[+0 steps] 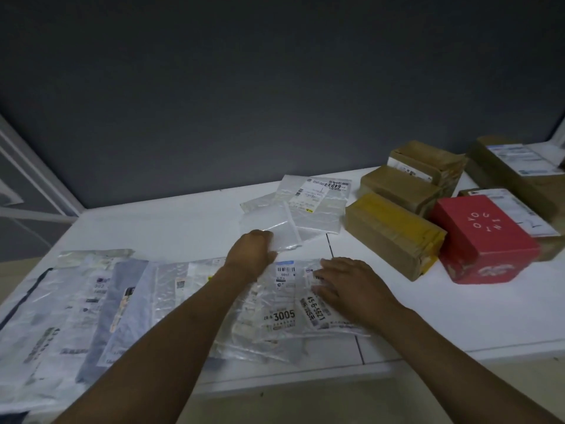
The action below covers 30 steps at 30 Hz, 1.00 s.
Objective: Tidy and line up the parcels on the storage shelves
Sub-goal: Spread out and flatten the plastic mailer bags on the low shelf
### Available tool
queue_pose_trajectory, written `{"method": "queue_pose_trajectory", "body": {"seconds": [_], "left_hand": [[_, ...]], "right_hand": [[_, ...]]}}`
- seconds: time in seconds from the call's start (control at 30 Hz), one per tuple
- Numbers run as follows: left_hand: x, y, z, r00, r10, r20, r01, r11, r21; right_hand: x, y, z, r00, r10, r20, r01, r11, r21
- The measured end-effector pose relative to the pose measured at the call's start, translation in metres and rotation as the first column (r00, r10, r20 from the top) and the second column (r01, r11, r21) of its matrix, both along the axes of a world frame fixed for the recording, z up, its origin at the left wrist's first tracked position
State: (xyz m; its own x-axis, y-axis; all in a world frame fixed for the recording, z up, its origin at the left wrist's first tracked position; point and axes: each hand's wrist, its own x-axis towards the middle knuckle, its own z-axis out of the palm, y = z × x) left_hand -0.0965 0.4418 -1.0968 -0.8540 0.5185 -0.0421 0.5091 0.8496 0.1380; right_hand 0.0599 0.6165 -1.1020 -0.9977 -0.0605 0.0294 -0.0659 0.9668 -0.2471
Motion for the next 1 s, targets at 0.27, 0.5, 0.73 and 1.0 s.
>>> {"method": "queue_pose_trajectory", "body": {"seconds": [0.27,0.5,0.73,1.0], "left_hand": [[0.012,-0.013,0.034,0.873,0.06,-0.484,0.148,0.913,0.38],[0.046,-0.006,0.088,0.931,-0.005,-0.364,0.282,0.642,0.713],[0.089,0.002,0.113,0.981,-0.014,0.196,-0.176,0.374,0.91],[0.084,-0.032,0.061,0.852,0.222,0.473,-0.513,0.526,0.678]], "right_hand": [[0.001,0.004,0.01,0.999,-0.04,-0.03,0.034,0.984,-0.175],[0.009,-0.002,0.053,0.928,-0.34,-0.151,0.155,0.721,-0.675],[0.026,-0.009,0.079,0.888,-0.448,0.107,0.251,0.276,-0.928],[0.037,-0.028,0.048,0.912,-0.397,0.102,0.361,0.662,-0.657]]}}
